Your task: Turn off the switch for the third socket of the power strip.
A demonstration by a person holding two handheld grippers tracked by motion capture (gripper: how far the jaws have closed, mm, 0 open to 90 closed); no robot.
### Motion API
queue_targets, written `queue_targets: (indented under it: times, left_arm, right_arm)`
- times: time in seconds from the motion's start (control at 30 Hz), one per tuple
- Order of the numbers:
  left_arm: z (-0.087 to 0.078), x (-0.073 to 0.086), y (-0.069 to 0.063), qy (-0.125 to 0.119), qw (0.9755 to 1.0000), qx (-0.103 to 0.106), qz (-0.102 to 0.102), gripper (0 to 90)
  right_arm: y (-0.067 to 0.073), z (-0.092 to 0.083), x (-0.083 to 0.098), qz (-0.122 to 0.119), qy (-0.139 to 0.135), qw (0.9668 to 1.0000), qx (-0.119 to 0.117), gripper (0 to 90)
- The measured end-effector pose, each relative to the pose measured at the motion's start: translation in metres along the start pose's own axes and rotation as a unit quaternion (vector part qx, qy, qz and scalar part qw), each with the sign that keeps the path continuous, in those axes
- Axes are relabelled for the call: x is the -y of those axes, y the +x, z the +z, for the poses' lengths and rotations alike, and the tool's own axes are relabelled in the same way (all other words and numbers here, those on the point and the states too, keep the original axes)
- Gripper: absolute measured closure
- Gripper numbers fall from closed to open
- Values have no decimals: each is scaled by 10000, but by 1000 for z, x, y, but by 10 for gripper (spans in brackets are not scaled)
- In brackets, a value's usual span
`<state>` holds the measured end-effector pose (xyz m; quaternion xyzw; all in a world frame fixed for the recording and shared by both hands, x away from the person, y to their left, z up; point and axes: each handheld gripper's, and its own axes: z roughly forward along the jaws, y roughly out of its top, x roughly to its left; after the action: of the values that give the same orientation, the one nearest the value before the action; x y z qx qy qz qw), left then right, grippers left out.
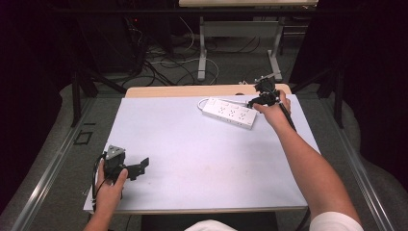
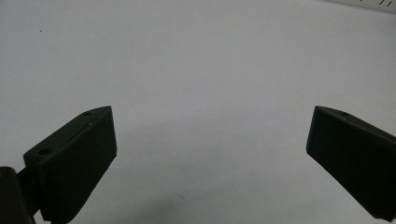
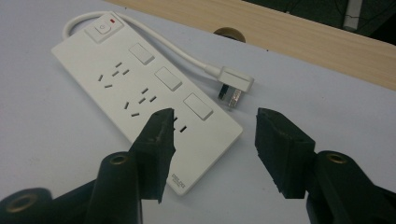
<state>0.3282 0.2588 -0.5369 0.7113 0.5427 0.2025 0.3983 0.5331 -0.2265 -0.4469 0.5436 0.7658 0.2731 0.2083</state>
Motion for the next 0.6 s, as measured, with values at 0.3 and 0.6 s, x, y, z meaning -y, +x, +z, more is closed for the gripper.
queue_targets:
  times: [0.3,0.6]
  left_arm:
    - [0,0,0,11,10000,0,28,19]
    - [1,0,0,6,10000,-6,26,19]
  right_arm:
    - [-7,14,-1,160,-60,9999,3,529]
    - [-12,26,-1,292,-149,9995,22,583]
